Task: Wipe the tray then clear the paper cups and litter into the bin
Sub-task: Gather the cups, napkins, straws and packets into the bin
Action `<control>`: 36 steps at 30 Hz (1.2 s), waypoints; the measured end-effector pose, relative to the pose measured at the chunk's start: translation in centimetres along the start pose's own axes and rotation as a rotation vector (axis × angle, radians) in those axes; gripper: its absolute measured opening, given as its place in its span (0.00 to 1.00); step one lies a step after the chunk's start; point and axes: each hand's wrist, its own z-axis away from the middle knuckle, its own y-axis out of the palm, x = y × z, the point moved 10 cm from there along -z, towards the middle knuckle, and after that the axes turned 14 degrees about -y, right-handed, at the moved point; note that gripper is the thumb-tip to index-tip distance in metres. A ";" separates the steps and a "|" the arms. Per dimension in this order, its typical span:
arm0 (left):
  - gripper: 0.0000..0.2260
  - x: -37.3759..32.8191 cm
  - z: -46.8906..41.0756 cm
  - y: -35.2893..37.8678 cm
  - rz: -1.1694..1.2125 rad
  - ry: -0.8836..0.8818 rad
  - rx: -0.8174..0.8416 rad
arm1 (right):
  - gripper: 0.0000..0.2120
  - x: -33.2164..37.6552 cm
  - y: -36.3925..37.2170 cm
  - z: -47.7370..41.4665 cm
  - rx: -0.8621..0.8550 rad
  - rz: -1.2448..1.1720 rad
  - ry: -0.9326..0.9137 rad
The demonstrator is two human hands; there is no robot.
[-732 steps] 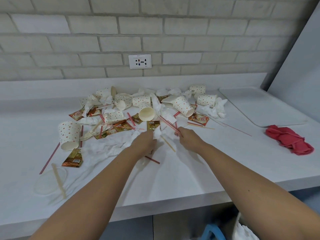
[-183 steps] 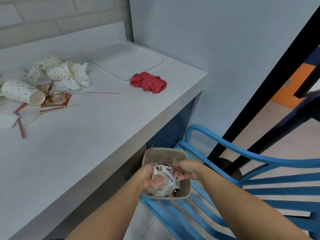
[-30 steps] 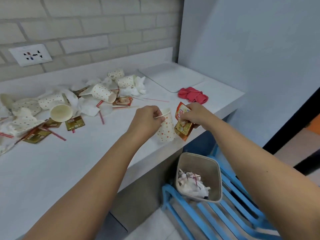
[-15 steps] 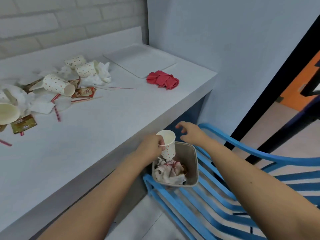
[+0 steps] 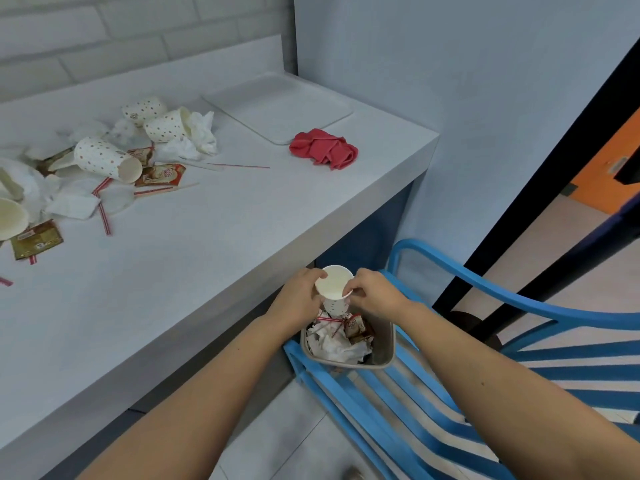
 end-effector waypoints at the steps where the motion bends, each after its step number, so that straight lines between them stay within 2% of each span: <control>1: 0.19 0.1 0.0 -0.2 0.003 0.000 -0.004 | 0.11 -0.4 0.6 0.1 0.010 0.008 0.020; 6: 0.18 0.6 0.6 -1.4 0.029 0.006 -0.033 | 0.18 -1.3 4.1 0.7 0.211 0.028 0.075; 13: 0.12 0.4 1.8 -4.4 0.086 0.064 -0.164 | 0.14 1.4 1.8 -1.4 0.187 -0.026 0.024; 20: 0.07 2.0 3.9 -10.6 0.225 0.077 -0.442 | 0.04 9.7 -2.1 -4.7 0.158 -0.049 -0.188; 27: 0.08 7.7 6.3 -17.0 0.255 -0.057 -0.618 | 0.08 19.4 -4.2 -8.2 0.134 -0.028 -0.336; 36: 0.08 18.5 11.4 -23.7 0.319 -0.243 -0.764 | 0.08 31.2 0.0 -12.1 0.207 0.002 -0.504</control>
